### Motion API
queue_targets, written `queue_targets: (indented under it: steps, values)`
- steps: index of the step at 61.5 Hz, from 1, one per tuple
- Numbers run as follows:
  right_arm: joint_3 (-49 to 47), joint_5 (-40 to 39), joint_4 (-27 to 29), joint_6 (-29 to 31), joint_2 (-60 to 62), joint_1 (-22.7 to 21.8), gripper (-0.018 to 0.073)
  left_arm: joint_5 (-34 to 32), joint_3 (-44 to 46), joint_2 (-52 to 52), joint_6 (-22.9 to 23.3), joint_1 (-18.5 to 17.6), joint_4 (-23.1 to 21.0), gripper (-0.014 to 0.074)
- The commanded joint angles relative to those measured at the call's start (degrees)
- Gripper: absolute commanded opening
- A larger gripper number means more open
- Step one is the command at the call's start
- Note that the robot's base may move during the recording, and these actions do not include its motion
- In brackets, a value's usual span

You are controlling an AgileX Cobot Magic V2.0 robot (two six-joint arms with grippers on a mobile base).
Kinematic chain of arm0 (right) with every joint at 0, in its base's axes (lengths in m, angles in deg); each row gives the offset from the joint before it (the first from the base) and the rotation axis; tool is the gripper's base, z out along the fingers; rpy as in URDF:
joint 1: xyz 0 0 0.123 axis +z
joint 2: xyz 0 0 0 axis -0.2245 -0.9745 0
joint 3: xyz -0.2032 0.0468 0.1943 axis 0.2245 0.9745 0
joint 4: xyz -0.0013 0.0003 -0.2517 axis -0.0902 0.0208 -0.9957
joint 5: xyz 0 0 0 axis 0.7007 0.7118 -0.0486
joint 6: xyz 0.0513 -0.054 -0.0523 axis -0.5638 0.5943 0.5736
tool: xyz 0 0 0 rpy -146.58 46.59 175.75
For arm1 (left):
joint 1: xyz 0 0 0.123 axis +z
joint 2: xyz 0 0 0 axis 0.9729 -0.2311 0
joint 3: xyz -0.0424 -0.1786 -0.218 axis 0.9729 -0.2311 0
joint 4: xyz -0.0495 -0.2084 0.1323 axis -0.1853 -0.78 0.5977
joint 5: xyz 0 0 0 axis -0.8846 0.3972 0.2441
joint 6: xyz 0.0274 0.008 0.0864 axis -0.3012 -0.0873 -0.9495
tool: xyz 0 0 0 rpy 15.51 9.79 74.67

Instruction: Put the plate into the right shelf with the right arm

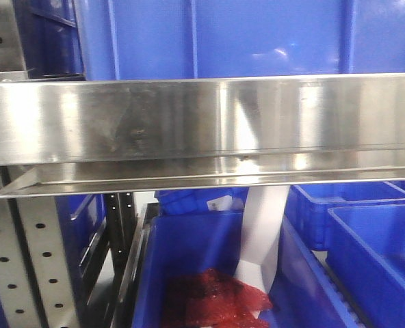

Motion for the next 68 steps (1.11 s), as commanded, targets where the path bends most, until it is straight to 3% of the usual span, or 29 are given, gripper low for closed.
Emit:
queue_targets:
  steps: [1, 15, 43, 63, 68]
  values:
    - [-1.8, -5.7, 0.3, 0.3, -1.0, -0.1, 0.0071, -4.8, -0.6, 0.2, 0.3, -0.4, -0.1, -0.0047]
    - [-7.4, -18.2, 4.2, -1.4, -4.6, -0.1, 0.0072, -4.8, -0.6, 0.2, 0.3, -0.4, -0.1, -0.0047]
    - [-40.1, -16.5, 4.1, 1.9, -45.9, -0.1, 0.0073, -4.8, -0.6, 0.2, 0.3, -0.4, -0.1, -0.0047]
    - [-57.3, -16.2, 4.1, 1.9, -71.8, -0.1, 0.0075, -4.8, -0.6, 0.2, 0.3, -0.4, -0.1, -0.0047]
    - [-60.8, -14.4, 4.1, 1.9, -76.6, -0.1, 0.0114, -4.8, -0.6, 0.2, 0.3, -0.4, -0.1, -0.0047]
